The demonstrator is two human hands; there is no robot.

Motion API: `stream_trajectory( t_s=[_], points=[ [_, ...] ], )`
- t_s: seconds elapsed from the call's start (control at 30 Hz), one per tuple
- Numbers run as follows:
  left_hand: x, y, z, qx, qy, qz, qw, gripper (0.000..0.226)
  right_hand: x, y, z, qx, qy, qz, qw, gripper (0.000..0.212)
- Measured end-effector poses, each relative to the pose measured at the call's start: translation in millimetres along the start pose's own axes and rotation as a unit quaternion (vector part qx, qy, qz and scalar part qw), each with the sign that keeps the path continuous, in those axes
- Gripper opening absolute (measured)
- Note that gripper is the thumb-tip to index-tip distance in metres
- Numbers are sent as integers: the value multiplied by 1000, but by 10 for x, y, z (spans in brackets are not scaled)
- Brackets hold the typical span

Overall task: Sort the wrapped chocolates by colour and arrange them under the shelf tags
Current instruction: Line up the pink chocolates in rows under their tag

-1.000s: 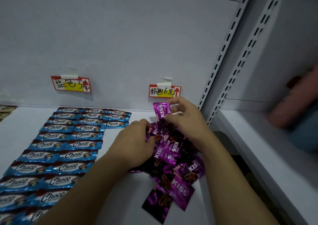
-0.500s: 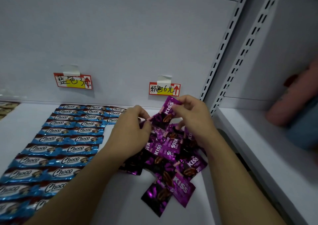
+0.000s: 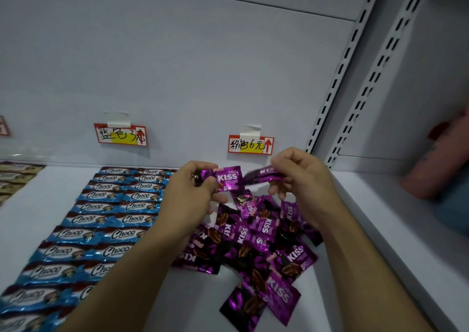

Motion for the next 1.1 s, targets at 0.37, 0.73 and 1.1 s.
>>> stream_trajectory(
  t_s=[0.37, 0.73, 1.1],
  points=[
    [18, -131, -7, -50, -7, 14, 999, 18, -100, 129, 29, 42, 36, 65, 996, 31],
    [3, -40, -7, -18, -64, 112, 991, 16, -85, 59, 2, -13, 32, 99, 994, 16],
    [-13, 99, 50, 56, -114, 207, 970, 13, -11, 105, -3, -78, -28, 159, 984, 23]
  ],
)
Point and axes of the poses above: each hand's wrist, its own z-axis away from the middle knuckle, its own y-axis out of the palm, x = y × z, the point moved 7 cm from there along -z, towards the middle knuckle, and after that the axes turned 2 degrees about y, right-handed, at the moved point
